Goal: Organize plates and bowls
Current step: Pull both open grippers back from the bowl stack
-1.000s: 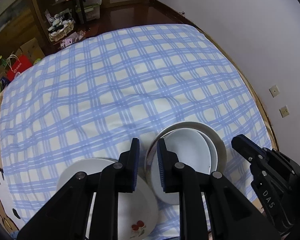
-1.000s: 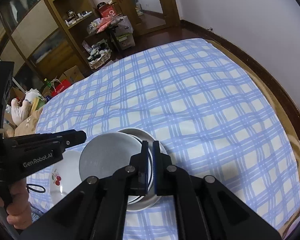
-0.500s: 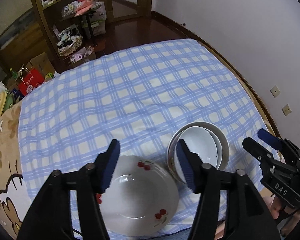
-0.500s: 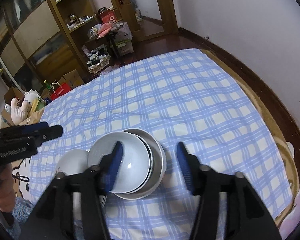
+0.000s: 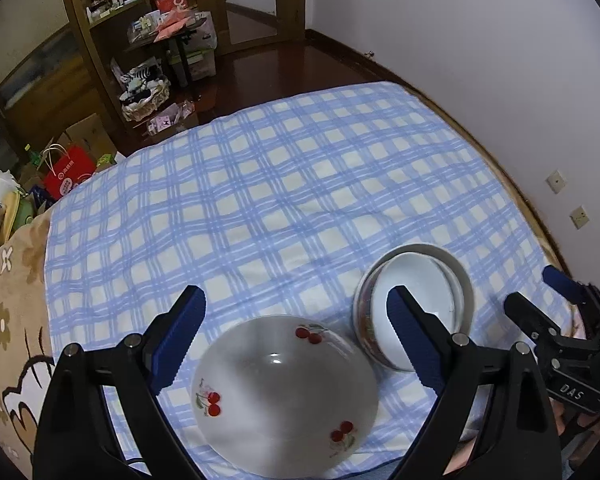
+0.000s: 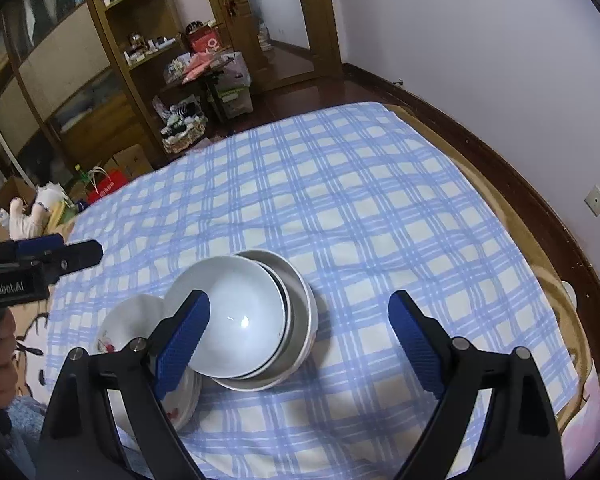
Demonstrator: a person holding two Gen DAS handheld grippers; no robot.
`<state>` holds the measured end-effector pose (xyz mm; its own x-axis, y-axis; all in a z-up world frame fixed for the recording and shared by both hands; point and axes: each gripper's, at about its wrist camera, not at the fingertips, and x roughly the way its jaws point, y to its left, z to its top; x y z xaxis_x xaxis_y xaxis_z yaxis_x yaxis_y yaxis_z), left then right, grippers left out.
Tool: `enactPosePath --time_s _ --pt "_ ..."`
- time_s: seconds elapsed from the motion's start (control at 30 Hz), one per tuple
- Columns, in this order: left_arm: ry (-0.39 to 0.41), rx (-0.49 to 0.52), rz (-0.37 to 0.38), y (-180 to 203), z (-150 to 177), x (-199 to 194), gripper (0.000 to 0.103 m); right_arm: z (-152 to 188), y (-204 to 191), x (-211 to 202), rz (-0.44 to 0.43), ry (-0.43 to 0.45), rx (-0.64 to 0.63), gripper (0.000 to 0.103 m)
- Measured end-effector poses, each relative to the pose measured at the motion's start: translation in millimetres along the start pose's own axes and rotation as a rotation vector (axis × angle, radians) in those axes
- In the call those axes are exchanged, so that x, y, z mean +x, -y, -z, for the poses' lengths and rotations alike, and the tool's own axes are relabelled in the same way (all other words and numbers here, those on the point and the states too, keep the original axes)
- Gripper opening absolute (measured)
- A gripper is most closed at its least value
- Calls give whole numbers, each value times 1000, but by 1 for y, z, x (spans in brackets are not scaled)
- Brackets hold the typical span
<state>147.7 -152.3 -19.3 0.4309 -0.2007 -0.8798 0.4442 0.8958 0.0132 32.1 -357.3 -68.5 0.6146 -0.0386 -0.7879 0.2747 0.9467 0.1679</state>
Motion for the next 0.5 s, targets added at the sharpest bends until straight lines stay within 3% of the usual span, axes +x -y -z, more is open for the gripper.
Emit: enactPosePath --time_s 0.5 --pt "-68 -4 37 -13 8 49 91 9 11 31 15 -33 26 95"
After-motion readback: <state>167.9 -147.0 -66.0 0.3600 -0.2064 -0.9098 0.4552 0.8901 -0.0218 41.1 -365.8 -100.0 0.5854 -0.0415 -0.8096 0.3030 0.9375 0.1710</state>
